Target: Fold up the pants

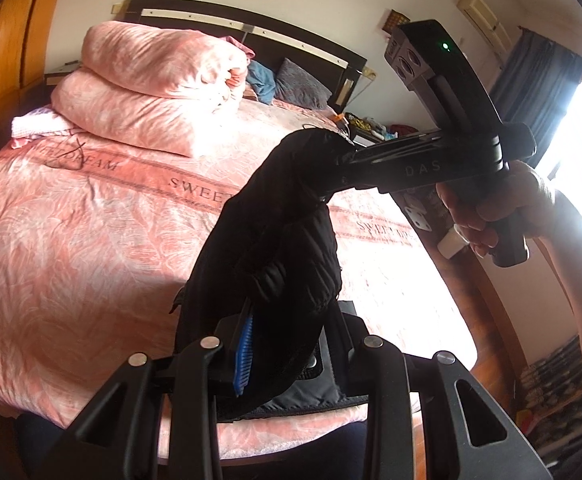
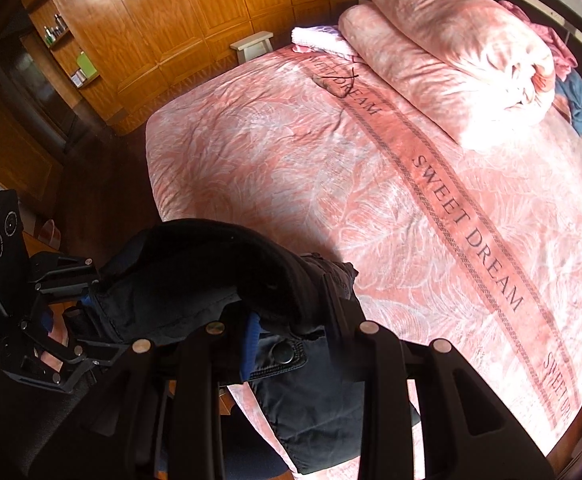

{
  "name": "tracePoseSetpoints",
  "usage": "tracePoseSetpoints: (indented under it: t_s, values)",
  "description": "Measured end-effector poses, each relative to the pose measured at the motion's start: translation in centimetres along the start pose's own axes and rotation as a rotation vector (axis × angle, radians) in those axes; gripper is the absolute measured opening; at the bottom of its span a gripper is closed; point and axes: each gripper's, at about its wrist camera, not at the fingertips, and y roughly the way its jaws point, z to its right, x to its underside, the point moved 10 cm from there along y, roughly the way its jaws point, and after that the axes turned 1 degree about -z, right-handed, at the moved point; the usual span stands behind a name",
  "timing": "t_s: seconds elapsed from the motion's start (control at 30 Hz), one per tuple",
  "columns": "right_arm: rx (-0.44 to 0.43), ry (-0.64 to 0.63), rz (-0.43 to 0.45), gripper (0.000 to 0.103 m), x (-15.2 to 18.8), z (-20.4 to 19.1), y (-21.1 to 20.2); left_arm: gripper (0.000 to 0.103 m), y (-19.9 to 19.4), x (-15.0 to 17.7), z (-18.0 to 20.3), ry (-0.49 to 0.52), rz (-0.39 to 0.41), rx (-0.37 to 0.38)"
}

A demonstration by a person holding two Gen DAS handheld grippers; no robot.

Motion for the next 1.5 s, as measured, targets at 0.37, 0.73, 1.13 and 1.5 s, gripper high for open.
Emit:
tracePoseSetpoints:
  t_s: [0.37, 0.73, 1.13, 1.5]
  values:
    - [0.045, 0.02, -0.016, 0.027, 3.7, 1.9, -0.8, 0.032, 2.4, 1.9, 3.8, 0.063, -0.05, 0.025]
    - [0.068, 0.063, -0.012, 0.027, 7.8, 4.2, -1.2, 0.032, 5.5, 4.0, 7.3, 0.118, -0.112, 0.05]
    - [0.056, 0.115, 0.0, 0.027, 12.5, 7.8, -0.5, 0.032, 9.8, 6.2, 10.0, 0.173, -0.19, 0.054]
    - [0.035, 0.164, -0.012, 0.027, 17.7, 11.3, 1.2, 0.032, 14.6, 9.2, 12.1, 0.199, -0.282, 0.053]
